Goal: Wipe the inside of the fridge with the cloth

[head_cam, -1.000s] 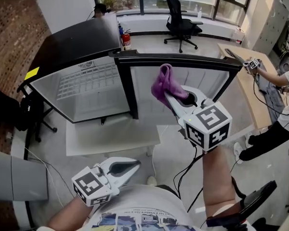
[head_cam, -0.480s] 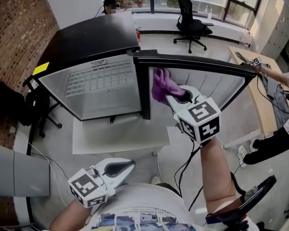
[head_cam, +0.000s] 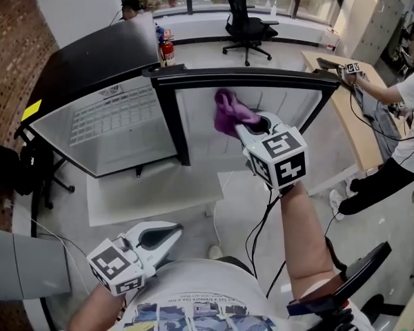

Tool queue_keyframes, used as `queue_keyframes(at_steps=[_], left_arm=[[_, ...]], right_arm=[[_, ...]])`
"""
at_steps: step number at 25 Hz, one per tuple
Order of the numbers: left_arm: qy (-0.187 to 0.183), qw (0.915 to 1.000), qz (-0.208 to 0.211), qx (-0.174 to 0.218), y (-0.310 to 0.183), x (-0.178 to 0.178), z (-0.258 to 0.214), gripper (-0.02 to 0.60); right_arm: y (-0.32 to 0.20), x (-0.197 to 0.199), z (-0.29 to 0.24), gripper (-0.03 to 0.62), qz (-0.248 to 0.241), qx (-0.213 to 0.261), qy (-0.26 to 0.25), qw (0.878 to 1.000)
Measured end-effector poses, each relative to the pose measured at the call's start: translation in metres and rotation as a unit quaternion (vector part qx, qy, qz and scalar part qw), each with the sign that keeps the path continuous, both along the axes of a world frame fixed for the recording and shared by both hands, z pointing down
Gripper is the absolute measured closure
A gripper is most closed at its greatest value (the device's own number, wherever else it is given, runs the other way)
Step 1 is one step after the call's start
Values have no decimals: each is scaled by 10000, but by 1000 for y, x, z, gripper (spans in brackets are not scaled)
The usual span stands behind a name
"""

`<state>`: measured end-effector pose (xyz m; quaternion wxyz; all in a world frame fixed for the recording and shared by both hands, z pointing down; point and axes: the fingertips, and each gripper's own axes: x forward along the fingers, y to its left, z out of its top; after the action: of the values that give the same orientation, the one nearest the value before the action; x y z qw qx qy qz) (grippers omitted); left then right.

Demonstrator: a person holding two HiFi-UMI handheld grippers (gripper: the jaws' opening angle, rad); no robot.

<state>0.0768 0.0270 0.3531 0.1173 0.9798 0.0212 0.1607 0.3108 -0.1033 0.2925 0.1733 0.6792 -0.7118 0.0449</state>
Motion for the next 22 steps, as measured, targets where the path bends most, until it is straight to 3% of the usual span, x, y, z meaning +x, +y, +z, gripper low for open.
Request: queue_keyframes(at_steps=[22], left_arm=[[30, 9987, 496, -130, 44, 67, 10, 575]], right_arm=[[86, 136, 8, 540, 1380, -94, 269, 9900]])
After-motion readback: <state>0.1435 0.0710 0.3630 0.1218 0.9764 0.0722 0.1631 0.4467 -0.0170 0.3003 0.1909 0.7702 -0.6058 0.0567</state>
